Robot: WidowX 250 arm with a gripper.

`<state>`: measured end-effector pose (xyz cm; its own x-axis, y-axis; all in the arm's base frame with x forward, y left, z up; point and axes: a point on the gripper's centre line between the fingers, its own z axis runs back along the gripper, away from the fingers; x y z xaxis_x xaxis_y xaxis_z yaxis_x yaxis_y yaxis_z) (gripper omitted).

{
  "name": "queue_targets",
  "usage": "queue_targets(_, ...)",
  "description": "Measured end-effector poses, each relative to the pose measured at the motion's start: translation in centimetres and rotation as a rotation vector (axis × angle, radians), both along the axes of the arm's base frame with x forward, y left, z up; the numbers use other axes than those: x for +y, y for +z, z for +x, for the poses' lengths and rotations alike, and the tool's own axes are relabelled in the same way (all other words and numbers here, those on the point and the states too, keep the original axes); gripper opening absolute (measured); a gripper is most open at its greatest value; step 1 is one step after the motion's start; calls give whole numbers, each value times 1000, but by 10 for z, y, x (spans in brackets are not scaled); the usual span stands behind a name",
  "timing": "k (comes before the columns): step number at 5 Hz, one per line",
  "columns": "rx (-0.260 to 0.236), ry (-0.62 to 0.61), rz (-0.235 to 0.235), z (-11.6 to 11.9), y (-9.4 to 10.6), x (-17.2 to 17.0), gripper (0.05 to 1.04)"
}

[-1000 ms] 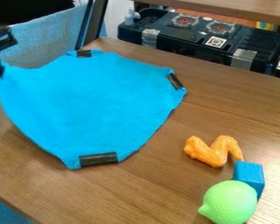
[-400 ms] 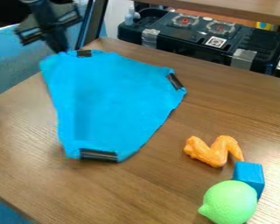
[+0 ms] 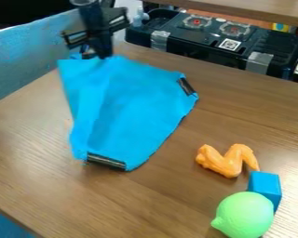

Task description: Fold the cloth from left to top right

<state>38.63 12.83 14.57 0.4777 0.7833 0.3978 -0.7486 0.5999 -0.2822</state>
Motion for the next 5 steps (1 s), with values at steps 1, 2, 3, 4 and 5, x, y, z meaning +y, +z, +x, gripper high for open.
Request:
queue_targets(1,8,-18,2,11,-6,-20,52)
queue_targets(2,-2,-26,3,25,-5,-37,52)
queue_targets(3,-10,-32,0,36,-4,-52,52)
queue_targets(4,-4,-44,5,46,-7,-69,53)
queue_targets(5,2,-70,16,54,-12,-83,71)
